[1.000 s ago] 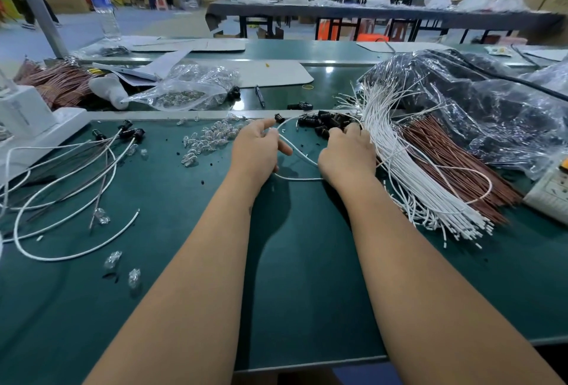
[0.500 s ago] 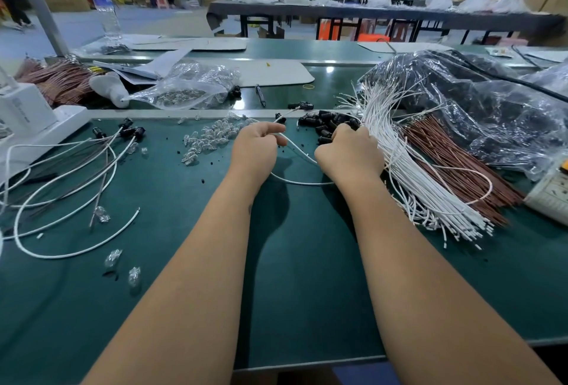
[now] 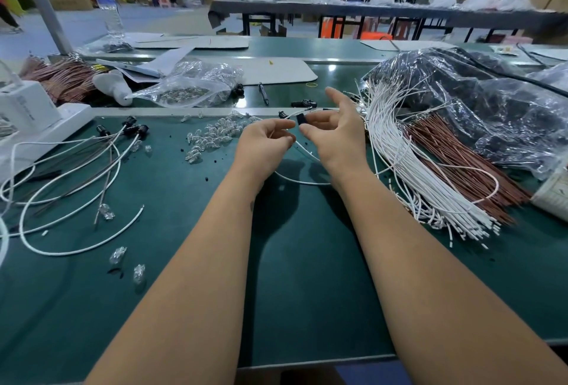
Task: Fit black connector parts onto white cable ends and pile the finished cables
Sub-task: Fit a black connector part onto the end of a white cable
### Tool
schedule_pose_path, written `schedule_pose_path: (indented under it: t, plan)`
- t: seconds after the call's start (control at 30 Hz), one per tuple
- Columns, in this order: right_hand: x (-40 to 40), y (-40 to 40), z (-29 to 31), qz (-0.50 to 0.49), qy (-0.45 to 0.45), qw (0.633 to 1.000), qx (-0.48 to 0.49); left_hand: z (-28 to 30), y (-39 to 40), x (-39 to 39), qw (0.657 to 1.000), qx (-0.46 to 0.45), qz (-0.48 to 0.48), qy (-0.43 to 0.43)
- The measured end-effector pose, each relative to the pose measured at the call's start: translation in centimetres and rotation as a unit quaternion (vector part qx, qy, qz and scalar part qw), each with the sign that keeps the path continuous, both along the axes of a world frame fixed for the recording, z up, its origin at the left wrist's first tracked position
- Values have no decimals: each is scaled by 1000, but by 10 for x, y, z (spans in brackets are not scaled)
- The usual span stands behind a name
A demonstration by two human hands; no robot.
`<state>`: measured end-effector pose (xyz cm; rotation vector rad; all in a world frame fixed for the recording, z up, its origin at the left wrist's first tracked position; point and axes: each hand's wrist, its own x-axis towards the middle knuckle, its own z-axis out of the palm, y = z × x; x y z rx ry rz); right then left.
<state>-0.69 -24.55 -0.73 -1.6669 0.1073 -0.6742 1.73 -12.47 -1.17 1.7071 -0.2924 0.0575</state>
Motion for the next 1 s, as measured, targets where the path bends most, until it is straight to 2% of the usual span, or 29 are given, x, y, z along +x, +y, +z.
schedule_pose_path:
  t: [0.1, 0.2, 0.33, 0.47, 0.6, 0.67, 0.77, 0.87, 1.0]
  plan:
    - [-1, 2, 0, 29, -18, 999, 24, 3, 1, -1, 999, -33, -10, 9]
    - [0, 3, 0, 38, -21, 999, 7, 4, 1, -4, 998, -50, -30, 2]
    - [-2, 5, 2, 59, -19, 998, 10, 3, 2, -3, 998, -62, -7, -17]
    - [-3, 4, 5, -3, 15, 998, 54, 4, 2, -1, 998, -67, 19, -4]
    - [-4, -2, 5, -116, 71, 988, -68, 5, 6, 1, 992, -83, 92, -30]
    - [-6, -4, 5, -161, 88, 973, -143, 3, 11, 4, 989, -39, 134, -50]
    - [-8, -5, 6, -175, 127, 950, -227, 1, 17, 6, 978, 45, 194, -64]
    - [-11, -5, 10, -147, 156, 935, -284, 2, 19, 5, 971, 65, 225, -56]
    - [-14, 13, 10, 18, 63, 947, -314, 6, 21, 7, 970, -12, 235, -62]
